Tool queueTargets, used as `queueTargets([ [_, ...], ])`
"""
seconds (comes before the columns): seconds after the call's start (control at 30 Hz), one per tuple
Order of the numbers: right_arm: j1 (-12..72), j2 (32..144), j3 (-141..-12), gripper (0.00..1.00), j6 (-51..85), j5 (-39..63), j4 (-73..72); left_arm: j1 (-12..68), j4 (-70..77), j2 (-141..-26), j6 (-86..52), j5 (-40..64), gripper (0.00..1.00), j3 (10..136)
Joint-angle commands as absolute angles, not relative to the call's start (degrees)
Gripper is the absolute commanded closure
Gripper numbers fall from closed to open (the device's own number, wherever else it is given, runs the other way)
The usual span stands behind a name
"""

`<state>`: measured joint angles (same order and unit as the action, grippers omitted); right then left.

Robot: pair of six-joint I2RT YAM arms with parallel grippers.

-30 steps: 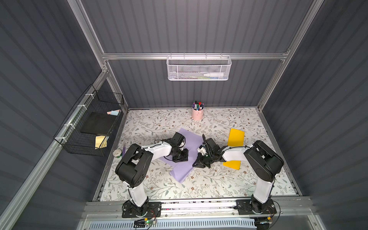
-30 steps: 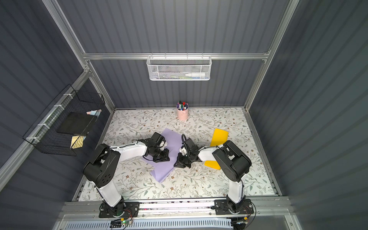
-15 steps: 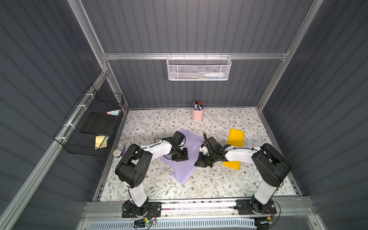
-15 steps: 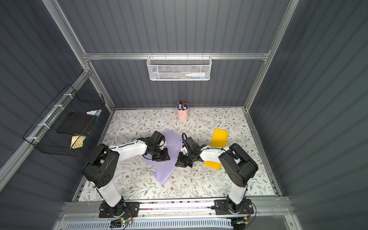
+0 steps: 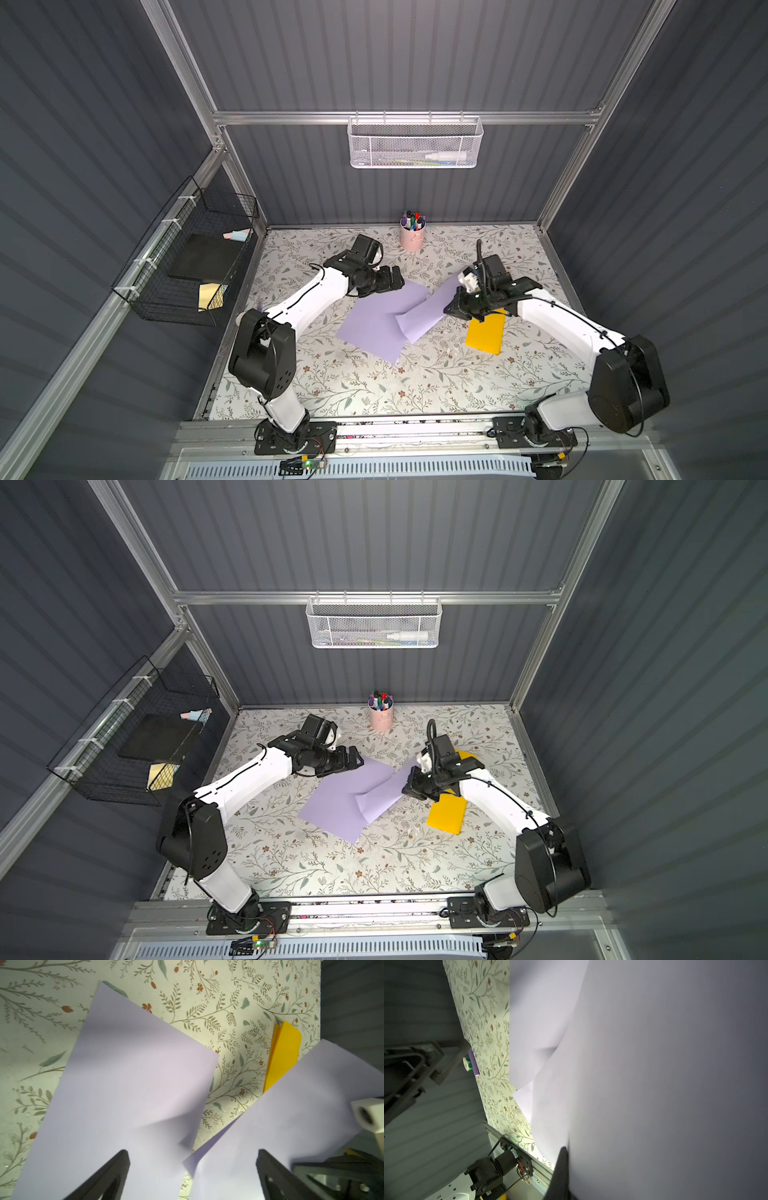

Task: Fold the rectangular paper in half along the long edge
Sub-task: Pick up the paper from the paper, then place the paper on the paper.

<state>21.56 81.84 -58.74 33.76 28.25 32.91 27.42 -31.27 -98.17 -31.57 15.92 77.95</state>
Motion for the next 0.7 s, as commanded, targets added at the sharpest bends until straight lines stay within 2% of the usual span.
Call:
queueTargets([
  [0.0,15.28,82.09,-58.68,1.0,28.04,31.64,38.0,26.28,-33.05,-100.75,-29.97,16.52,0.04,77.14],
  [0.07,13.3,83.41,-60.92,1.0,26.92,35.15,35.95,26.1,-33.07,-101.41,-29.9,16.88,0.04,77.2],
  [0.23,12.06,87.8,-70.24,1.0,25.29,28.32,40.57,26.02,-33.2,-101.81,-29.71,16.85,0.04,76.84],
  [0.3,9.69,87.64,-66.75,1.0,27.08,26.19,36.55,25.93,-33.09,-101.82,-29.66,16.64,0.04,76.27],
  [0.43,2.13,89.23,-59.05,1.0,29.38,31.91,31.42,25.75,-33.14,-102.65,-29.42,16.83,0.04,76.21],
  [0.67,0.02,87.19,-49.07,1.0,33.35,26.93,34.28,25.75,-32.74,-104.57,-29.34,17.32,0.04,76.1],
])
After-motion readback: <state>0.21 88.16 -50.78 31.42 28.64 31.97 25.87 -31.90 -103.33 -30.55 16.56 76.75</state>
